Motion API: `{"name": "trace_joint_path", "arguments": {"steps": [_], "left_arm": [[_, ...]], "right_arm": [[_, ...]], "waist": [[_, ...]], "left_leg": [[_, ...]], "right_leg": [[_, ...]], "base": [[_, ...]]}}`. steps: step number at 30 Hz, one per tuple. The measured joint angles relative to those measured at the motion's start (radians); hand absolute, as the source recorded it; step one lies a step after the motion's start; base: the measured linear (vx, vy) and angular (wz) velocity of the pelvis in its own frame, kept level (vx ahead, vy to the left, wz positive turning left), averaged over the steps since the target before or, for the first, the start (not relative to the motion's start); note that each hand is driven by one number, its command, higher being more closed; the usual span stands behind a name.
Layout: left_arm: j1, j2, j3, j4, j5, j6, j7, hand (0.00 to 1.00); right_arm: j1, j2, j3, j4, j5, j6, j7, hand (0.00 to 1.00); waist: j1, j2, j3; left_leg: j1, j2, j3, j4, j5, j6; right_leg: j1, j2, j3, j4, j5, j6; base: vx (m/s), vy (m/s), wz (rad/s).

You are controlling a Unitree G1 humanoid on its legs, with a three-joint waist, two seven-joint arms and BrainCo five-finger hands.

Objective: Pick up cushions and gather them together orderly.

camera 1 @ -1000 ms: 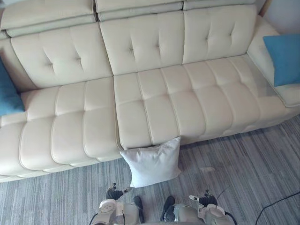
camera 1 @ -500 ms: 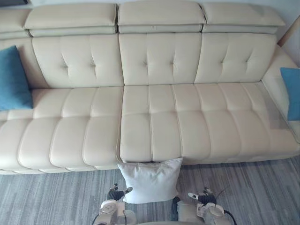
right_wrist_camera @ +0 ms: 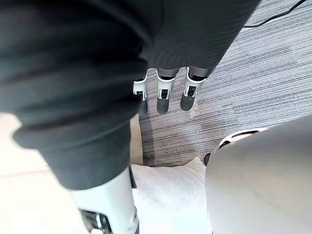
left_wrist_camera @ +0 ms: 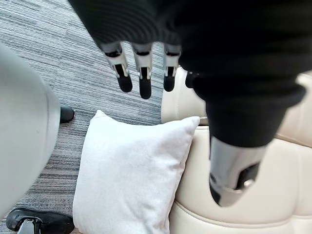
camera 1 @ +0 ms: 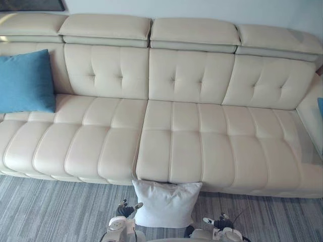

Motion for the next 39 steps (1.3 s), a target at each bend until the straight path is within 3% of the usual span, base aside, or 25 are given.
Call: {"name": "trace_joint_path", "arguments": {"steps": [4, 6, 8, 11, 16, 25, 32, 38, 39], "left_arm": [[-0.03, 0.001, 0.001, -0.055, -0.019, 0.0, 0.023, 0.0], [-0.046, 0.007, 0.001, -0.082, -0.033, -0.001, 0.039, 0.0], [-0.064, 0.008, -0.002, -0.117, -0.06, -0.002, 0.054, 0.0], [-0.089, 0.025, -0.008, -0.127, -0.083, -0.002, 0.062, 0.0], [-0.15, 0.049, -0.007, -0.195, -0.117, -0.004, 0.087, 0.0], [-0.537, 0.146, 0.001, -0.217, -0.139, -0.04, 0.106, 0.0], [-0.761, 0.213, -0.023, -0.261, -0.152, -0.043, 0.145, 0.0], [-0.879, 0.204, -0.037, -0.297, -0.144, -0.042, 0.195, 0.0], [-0.901, 0.192, -0.039, -0.316, -0.144, -0.042, 0.22, 1.0]], "right_arm": [[-0.028, 0.001, 0.004, -0.068, 0.001, -0.002, -0.014, 0.0], [-0.053, -0.004, 0.004, -0.086, 0.002, -0.005, -0.023, 0.0], [-0.08, -0.012, 0.007, -0.123, 0.004, -0.01, -0.043, 0.0], [-0.106, -0.011, 0.014, -0.126, 0.009, -0.01, -0.053, 0.0], [-0.175, -0.024, 0.008, -0.178, 0.047, -0.009, -0.082, 0.0], [-0.561, -0.119, -0.028, -0.235, 0.101, -0.015, -0.121, 0.0], [-0.83, -0.184, 0.014, -0.237, 0.143, -0.04, -0.155, 0.0], [-0.954, -0.144, 0.089, -0.237, 0.165, -0.049, -0.194, 0.0], [-0.982, -0.125, 0.103, -0.238, 0.18, -0.058, -0.208, 1.0]], "waist": [[0.0, -0.011, 0.05], [0.001, -0.009, 0.075], [0.0, 0.008, 0.106], [0.007, -0.012, 0.133], [0.007, -0.009, 0.168], [-0.002, -0.011, 0.287], [-0.005, -0.011, 0.353], [-0.006, -0.012, 0.364], [-0.006, -0.011, 0.366]], "left_leg": [[-0.147, -0.001, -0.006, 0.155, -0.008, -0.001], [-0.222, 0.008, -0.005, 0.24, -0.052, -0.001], [-0.308, 0.038, -0.004, 0.323, -0.174, -0.025], [-0.393, 0.038, -0.002, 0.403, -0.188, -0.022], [-0.571, 0.052, -0.005, 0.495, -0.179, -0.026], [-1.004, 0.072, -0.02, 0.64, -0.14, -0.043], [-1.254, 0.086, -0.038, 0.717, -0.138, -0.046], [-1.374, 0.087, -0.042, 0.752, -0.137, -0.048], [-1.398, 0.087, -0.047, 0.763, -0.137, -0.049]], "right_leg": [[-0.123, -0.033, -0.017, 0.169, -0.044, -0.024], [-0.177, -0.04, -0.021, 0.238, -0.1, -0.023], [-0.29, -0.045, -0.016, 0.391, -0.201, -0.032], [-0.386, -0.058, 0.005, 0.485, -0.235, -0.04], [-0.568, -0.056, 0.022, 0.571, -0.227, -0.061], [-0.999, -0.051, 0.038, 0.691, -0.169, -0.119], [-1.246, -0.046, 0.04, 0.766, -0.167, -0.122], [-1.371, -0.047, 0.049, 0.811, -0.168, -0.122], [-1.396, -0.047, 0.049, 0.823, -0.168, -0.122]], "base": [[-0.19, -0.023, 0.36], [-0.24, -0.05, 0.28], [-0.34, -0.038, 0.15], [-0.25, -0.04, -0.03], [-0.17, -0.038, -0.1], [-0.08, -0.023, -0.06], [-0.01, -0.033, -0.01], [-0.02, 0.008, 0.02], [-0.04, 0.02, 0.02]]}}
